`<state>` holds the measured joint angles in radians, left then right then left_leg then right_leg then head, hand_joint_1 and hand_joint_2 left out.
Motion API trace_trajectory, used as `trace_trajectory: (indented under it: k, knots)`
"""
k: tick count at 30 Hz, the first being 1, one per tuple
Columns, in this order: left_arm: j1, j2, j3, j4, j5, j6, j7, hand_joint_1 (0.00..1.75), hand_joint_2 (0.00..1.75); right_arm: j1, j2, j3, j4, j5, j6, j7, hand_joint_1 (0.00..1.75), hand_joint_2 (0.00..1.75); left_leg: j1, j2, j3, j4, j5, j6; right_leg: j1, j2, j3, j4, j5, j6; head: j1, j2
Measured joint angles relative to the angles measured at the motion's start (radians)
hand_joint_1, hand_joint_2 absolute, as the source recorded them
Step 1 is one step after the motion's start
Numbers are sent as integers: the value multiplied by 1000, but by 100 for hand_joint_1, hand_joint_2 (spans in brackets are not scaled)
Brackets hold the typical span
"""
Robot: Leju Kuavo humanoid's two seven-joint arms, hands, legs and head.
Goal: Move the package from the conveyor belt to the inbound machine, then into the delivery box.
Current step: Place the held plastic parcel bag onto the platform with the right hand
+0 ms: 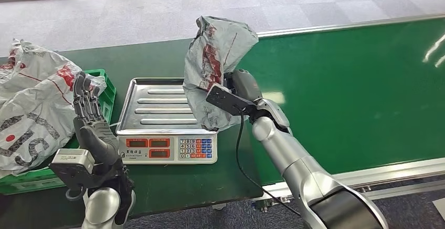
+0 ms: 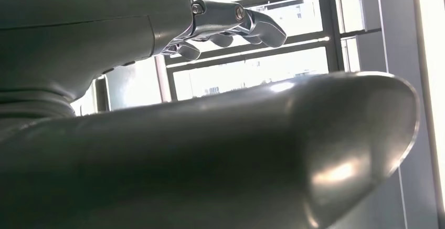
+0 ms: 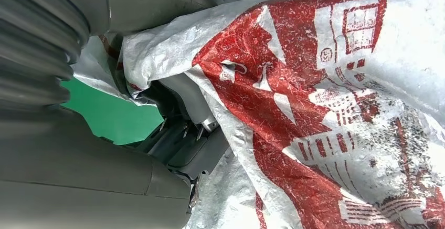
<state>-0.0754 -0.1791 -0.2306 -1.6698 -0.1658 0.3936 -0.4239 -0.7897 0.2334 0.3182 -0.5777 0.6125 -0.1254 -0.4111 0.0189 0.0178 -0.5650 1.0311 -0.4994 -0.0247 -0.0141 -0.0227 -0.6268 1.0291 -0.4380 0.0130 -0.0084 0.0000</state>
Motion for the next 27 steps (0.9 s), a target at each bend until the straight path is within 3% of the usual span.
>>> trace_trajectory:
  k: [6,9,27]
  knots:
    - [5,6,-5,12,12,-1,-26,0,0,-94,32,34,96,144,53,216,175,175,0,0,0,0,0,-1,0,0,0,0,0,0,0,0]
    - [9,10,-15,12,13,-1,-30,0,0,-131,49,59,124,190,70,276,175,175,0,0,0,0,1,-1,0,0,-1,0,0,0,0,0]
    - [10,18,-34,40,22,-2,-22,0,0,-150,80,81,191,203,89,229,175,175,0,0,-1,0,0,-1,0,0,-1,0,0,0,0,0]
